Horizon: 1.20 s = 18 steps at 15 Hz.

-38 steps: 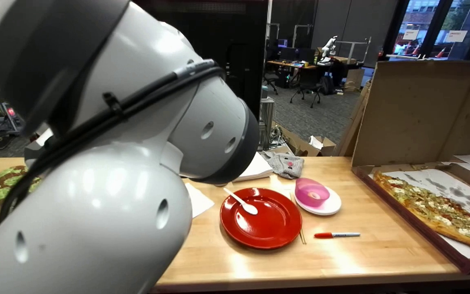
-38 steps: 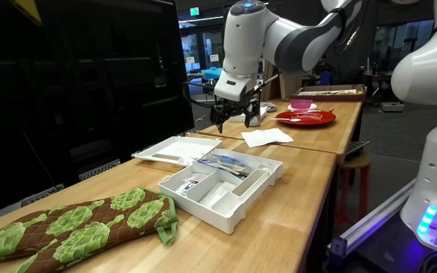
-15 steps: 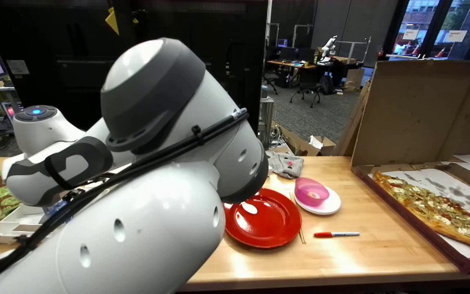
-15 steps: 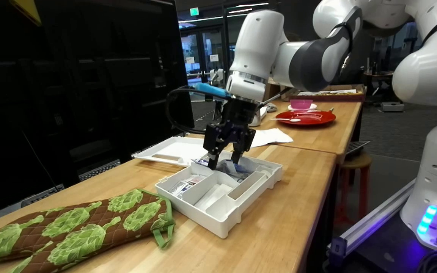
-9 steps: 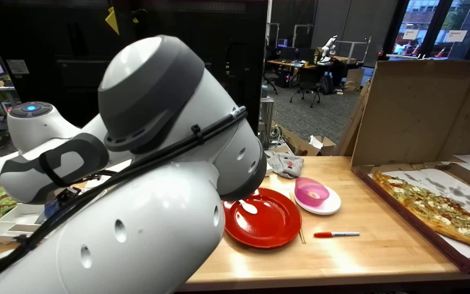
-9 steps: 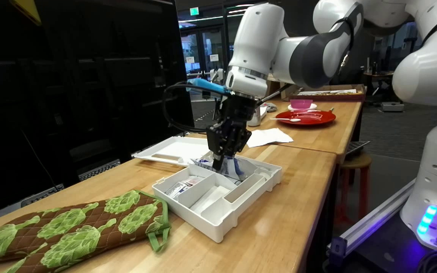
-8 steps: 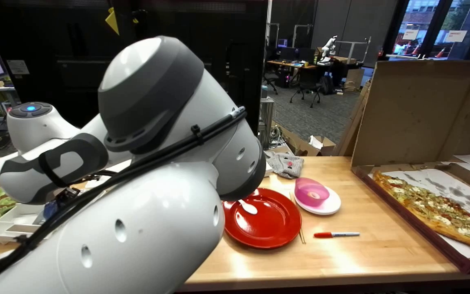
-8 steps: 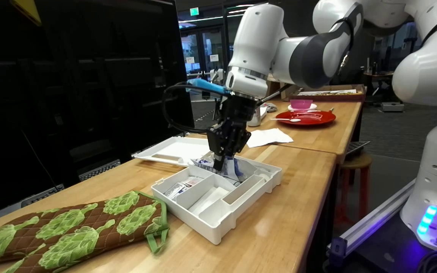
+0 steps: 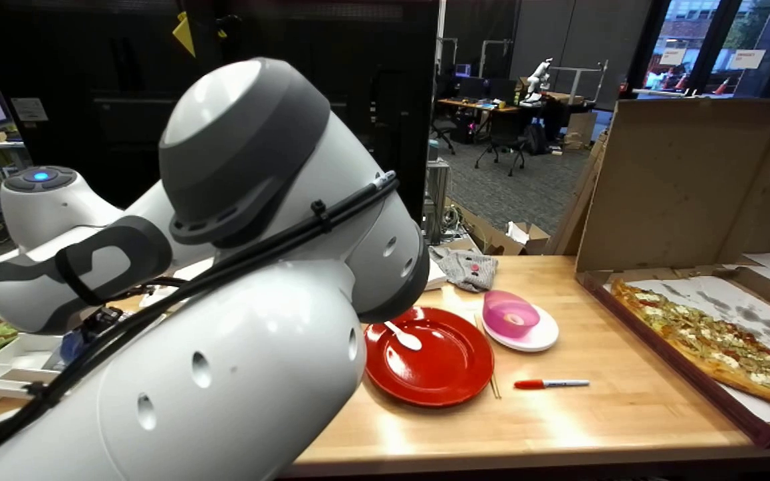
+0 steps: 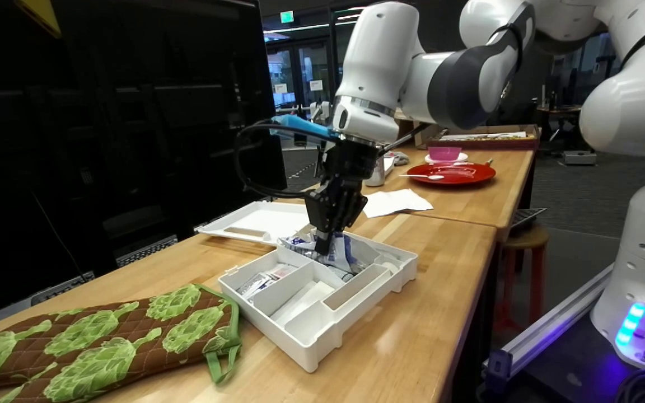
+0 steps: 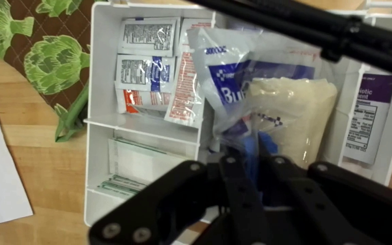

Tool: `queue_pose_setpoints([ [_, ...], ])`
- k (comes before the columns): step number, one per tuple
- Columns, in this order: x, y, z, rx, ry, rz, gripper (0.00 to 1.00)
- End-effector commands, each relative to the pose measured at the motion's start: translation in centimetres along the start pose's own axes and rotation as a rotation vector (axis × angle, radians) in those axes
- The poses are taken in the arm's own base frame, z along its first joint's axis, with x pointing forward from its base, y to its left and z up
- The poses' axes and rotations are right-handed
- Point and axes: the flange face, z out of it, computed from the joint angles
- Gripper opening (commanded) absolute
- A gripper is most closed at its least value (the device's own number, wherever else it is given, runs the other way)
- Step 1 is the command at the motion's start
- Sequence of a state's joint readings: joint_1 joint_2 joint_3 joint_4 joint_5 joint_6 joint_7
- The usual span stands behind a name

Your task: Remove the content on the left compartment of the tray and place it on the table to the right

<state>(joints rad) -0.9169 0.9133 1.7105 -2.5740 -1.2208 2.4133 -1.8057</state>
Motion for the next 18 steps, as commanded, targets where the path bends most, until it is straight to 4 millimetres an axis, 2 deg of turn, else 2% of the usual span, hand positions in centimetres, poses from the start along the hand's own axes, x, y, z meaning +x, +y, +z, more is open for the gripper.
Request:
queue_pose_setpoints([
  [1, 0.8, 1.9, -1.2, -0.015, -0.020, -0.055, 0.03],
  [6, 2.0, 4.7, -4.3, -0.018, -0.116, -0.117, 0.03],
  [10, 1.4, 5.7, -7.4, -0.019, -0.247, -0.102, 0.03],
  [14, -1.8, 3.0, -9.6, 0.037, -0.406, 0.040, 0.03],
  [18, -5.5, -1.6, -9.5, 0.127, -0.446, 0.184, 0.03],
])
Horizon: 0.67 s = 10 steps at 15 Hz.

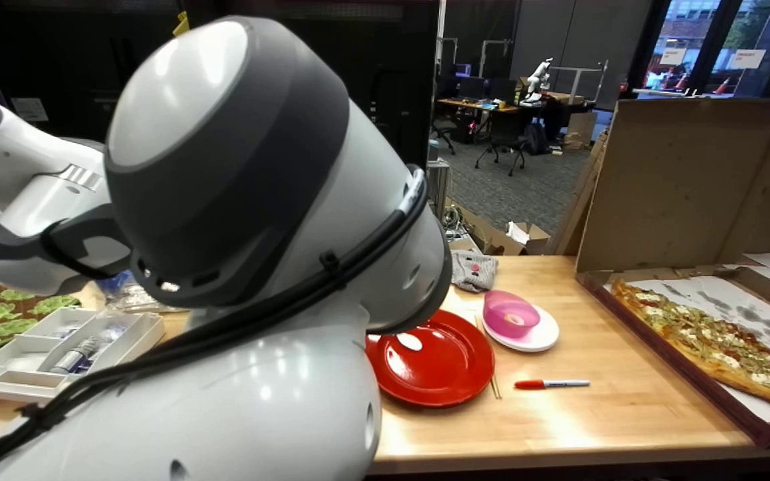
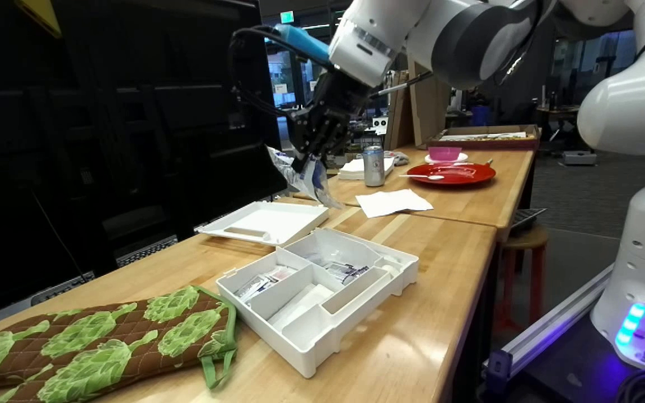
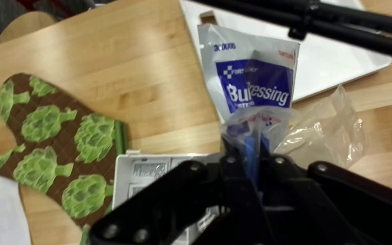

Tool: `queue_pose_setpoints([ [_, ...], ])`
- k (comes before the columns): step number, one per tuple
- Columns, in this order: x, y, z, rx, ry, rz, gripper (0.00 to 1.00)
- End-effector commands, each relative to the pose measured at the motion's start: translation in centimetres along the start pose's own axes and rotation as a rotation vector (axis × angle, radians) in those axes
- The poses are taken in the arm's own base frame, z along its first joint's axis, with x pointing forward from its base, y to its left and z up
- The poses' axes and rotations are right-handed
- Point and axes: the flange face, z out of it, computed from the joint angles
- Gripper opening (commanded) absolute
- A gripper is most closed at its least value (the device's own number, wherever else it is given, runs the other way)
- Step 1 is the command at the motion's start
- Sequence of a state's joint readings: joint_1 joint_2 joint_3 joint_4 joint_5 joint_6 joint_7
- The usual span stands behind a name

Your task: Remove the content on the left compartment of the tray and place it on the table to the right

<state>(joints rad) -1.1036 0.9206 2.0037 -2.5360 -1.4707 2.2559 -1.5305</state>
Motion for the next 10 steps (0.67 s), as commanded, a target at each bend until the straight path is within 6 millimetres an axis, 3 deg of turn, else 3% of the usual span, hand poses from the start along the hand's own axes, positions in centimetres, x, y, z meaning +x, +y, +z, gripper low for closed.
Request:
queue_pose_setpoints([
  [1, -2.8, -3.1, 1.5, 0.087, -0.046, 0.099, 0.03],
  [5, -5.3, -6.2, 4.6, 0.184, -0.084, 0.168, 0.03],
  [10, -6.8, -8.7, 7.7, 0.255, -0.080, 0.237, 0.03],
])
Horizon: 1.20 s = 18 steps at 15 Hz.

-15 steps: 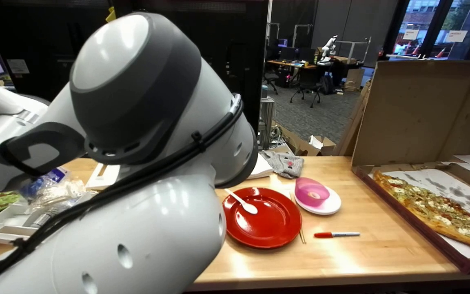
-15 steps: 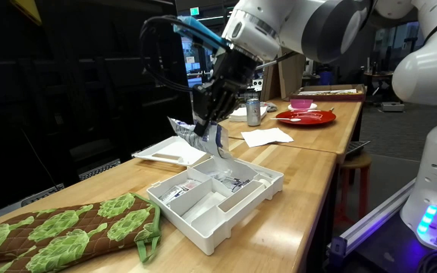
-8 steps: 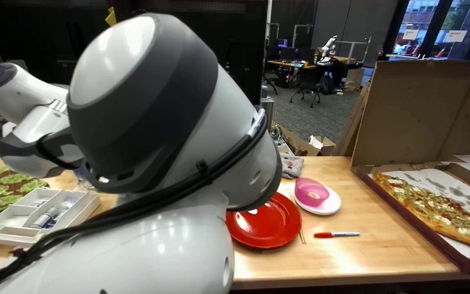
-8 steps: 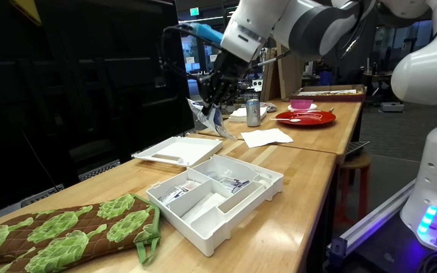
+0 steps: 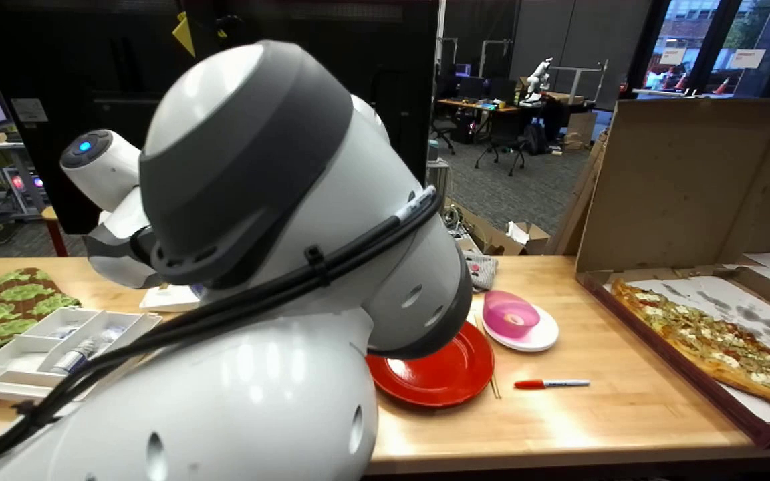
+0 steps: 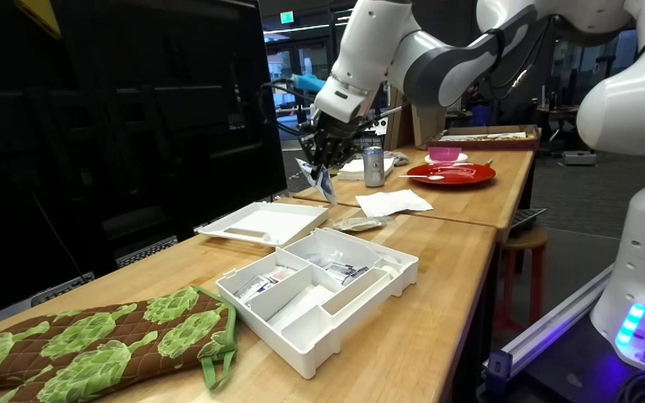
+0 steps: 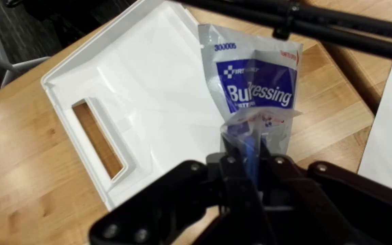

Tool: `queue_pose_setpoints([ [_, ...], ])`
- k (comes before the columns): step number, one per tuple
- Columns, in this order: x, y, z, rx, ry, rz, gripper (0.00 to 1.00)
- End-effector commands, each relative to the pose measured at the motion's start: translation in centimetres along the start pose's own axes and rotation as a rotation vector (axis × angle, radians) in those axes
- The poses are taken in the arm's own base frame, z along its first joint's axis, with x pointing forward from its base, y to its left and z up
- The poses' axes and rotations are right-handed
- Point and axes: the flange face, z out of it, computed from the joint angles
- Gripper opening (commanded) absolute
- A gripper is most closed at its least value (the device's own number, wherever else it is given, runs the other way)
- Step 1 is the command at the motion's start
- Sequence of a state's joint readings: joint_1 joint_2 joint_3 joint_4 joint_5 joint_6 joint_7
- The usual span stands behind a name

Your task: Remove the content on the left compartment of the tray and place it on the table to the right

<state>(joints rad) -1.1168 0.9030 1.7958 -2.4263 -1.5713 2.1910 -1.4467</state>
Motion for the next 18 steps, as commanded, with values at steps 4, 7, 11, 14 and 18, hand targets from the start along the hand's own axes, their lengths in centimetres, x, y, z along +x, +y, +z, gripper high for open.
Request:
queue_pose_setpoints([
  [4, -0.6, 0.8, 2.7, 0.085, -0.032, 0.039, 0.43],
  [7, 0.3, 1.7, 3.0, 0.093, -0.029, 0.023, 0.62],
  [11, 3.3, 3.4, 2.7, 0.057, 0.035, -0.058, 0.90],
  [14, 6.6, 5.1, 1.6, 0.024, 0.093, -0.144, 1.00],
  [18, 10.7, 7.0, -0.5, 0.006, 0.176, -0.251, 1.00],
])
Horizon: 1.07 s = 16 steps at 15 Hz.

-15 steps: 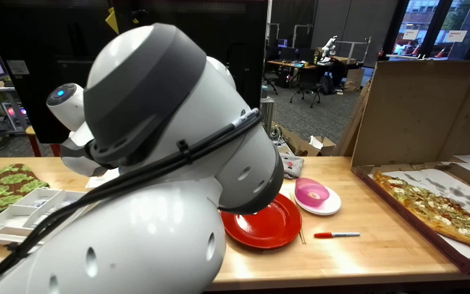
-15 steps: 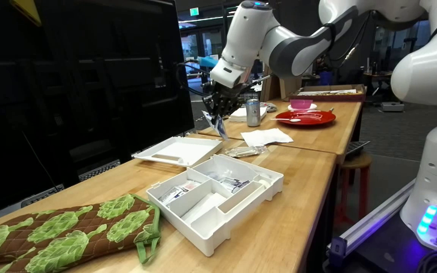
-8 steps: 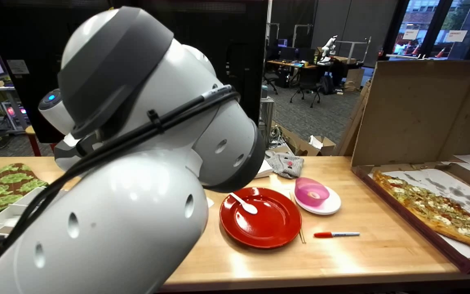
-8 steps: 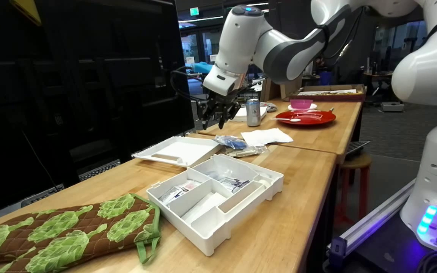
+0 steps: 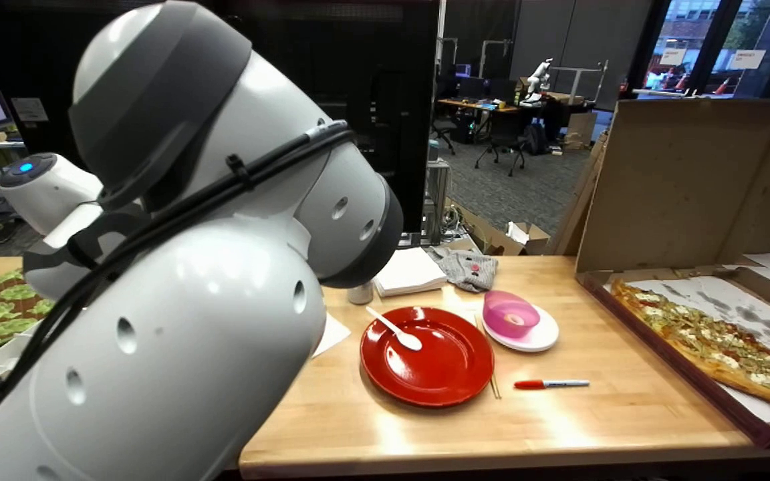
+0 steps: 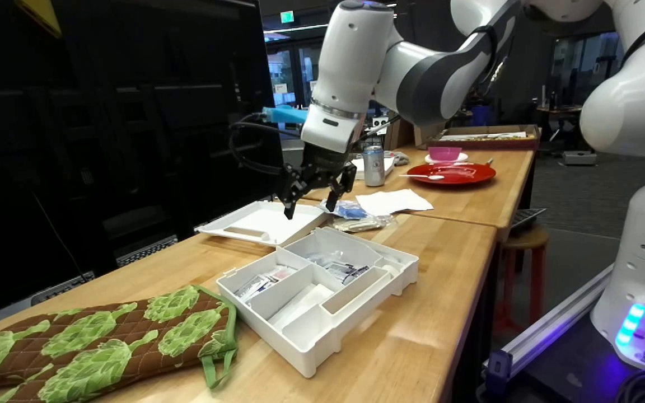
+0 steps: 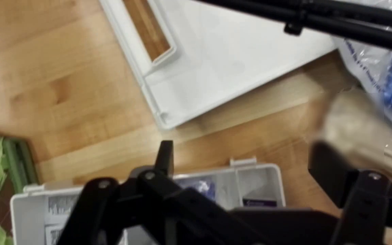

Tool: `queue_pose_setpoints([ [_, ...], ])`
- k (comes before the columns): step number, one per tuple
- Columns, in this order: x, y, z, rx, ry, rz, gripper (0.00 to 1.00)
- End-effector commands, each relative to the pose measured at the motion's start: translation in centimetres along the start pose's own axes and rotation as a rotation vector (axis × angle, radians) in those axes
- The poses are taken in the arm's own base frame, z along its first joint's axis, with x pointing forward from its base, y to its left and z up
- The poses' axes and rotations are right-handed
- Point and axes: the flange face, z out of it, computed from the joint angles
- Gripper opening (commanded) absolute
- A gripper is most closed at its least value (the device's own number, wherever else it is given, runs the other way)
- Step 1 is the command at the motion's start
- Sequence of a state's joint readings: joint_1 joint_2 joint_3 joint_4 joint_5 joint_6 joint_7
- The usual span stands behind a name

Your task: Remove the content on the left compartment of the tray and place it on the table to the right

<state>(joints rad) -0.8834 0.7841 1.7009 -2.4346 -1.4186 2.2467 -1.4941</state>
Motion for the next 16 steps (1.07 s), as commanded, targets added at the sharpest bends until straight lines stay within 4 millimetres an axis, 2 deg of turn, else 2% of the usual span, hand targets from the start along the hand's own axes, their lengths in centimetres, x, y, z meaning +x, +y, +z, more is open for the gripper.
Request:
queue_pose_setpoints([
  [1, 2.8, 2.2, -1.7, 0.010, 0.022, -0.097, 1.00],
  [7, 6.4, 4.7, -4.1, 0.044, 0.067, -0.222, 1.00],
  [12, 9.3, 4.9, -4.5, 0.139, 0.229, -0.307, 1.00],
  [16, 10.1, 4.9, -4.9, 0.172, 0.277, -0.354, 1.00],
])
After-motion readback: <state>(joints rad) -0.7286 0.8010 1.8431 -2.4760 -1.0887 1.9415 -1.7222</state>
